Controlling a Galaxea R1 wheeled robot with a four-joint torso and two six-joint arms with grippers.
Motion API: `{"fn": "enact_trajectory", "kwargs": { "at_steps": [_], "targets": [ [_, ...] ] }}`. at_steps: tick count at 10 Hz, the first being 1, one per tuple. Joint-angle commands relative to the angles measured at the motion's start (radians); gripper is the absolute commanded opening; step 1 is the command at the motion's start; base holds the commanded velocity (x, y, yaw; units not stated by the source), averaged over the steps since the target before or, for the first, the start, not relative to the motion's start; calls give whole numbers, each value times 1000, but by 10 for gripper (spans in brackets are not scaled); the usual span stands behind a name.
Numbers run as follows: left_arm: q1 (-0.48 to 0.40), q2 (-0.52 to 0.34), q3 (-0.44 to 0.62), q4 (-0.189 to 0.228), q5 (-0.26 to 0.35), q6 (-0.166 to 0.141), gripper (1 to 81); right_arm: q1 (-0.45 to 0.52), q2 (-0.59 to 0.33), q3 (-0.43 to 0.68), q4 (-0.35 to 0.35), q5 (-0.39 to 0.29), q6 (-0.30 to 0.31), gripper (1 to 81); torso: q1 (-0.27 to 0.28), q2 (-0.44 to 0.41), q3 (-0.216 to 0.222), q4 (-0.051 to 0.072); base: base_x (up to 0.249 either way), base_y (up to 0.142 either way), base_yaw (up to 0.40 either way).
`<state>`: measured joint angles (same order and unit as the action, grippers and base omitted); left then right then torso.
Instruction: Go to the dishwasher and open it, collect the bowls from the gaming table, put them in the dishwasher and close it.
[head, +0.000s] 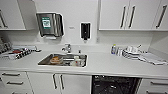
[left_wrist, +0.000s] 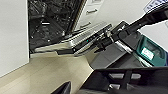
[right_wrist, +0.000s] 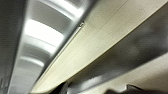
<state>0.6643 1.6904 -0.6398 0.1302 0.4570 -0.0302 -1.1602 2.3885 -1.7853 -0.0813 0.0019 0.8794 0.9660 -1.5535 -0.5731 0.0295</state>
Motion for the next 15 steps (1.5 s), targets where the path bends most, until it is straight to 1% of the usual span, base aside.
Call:
{"fn": "enact_trajectory", "kwargs": {
  "at_steps": [1, 4, 5, 6, 7, 8, 9, 10, 11, 12, 13, 14, 15],
  "targets": [
    [-41, 17, 3, 0, 17, 1, 811, 4, 0, 14, -51, -191, -14, 811, 0, 0, 0, 0, -128, 0, 0],
    [-30, 25, -8, 0, 14, 1, 811, -10, 10, -9, -61, -183, -16, 811, 0, 0, 0, 0, -129, 0, 0],
    [-27, 28, -18, -1, 11, 1, 811, -10, 8, -11, -61, -184, -23, 811, 0, 0, 0, 0, 0, 0, 0],
    [-16, 35, -38, -4, 9, 0, 811, -11, 7, -12, -67, -184, -51, 811, -1, -1, 0, 0, 0, 0, 0],
    [11, 57, -83, -12, 9, -5, 811, -16, 5, -23, -71, -187, -80, 811, 0, 0, 0, 0, 0, 0, 0],
    [71, 96, -160, -18, 3, -8, 811, -29, 8, -46, -81, -184, -121, 811, 0, 0, 0, 0, 0, 0, 0],
    [155, 149, -271, -17, -6, -8, 811, -49, 20, -86, -100, -177, -164, 811, 0, 0, 0, 0, 0, 0, 0],
    [247, 210, -385, -6, -55, -4, 811, -74, 40, -146, -110, -160, -200, 811, 0, 0, 0, 0, 0, 0, 0],
    [333, 276, -501, -4, -119, 1, 811, -95, 69, -219, -112, -139, -229, 811, 0, 0, 0, 0, 0, 0, 0],
    [399, 339, -602, -4, -164, 3, 811, -112, 103, -280, -114, -131, -269, 811, 0, 0, 0, 0, 0, 0, 0],
    [450, 393, -684, -3, -190, 4, 811, -128, 134, -328, -112, -129, -319, 811, 0, 0, 0, 0, 0, 0, 0],
    [499, 442, -750, -3, -237, 12, 811, -141, 158, -360, -114, -129, -359, 811, 0, 0, 0, 0, 0, 0, 0],
    [550, 488, -813, 0, -299, 15, 811, -160, 180, -387, -114, -116, -393, 811, 0, 0, 0, 0, 0, 0, 0]
  ]
}}
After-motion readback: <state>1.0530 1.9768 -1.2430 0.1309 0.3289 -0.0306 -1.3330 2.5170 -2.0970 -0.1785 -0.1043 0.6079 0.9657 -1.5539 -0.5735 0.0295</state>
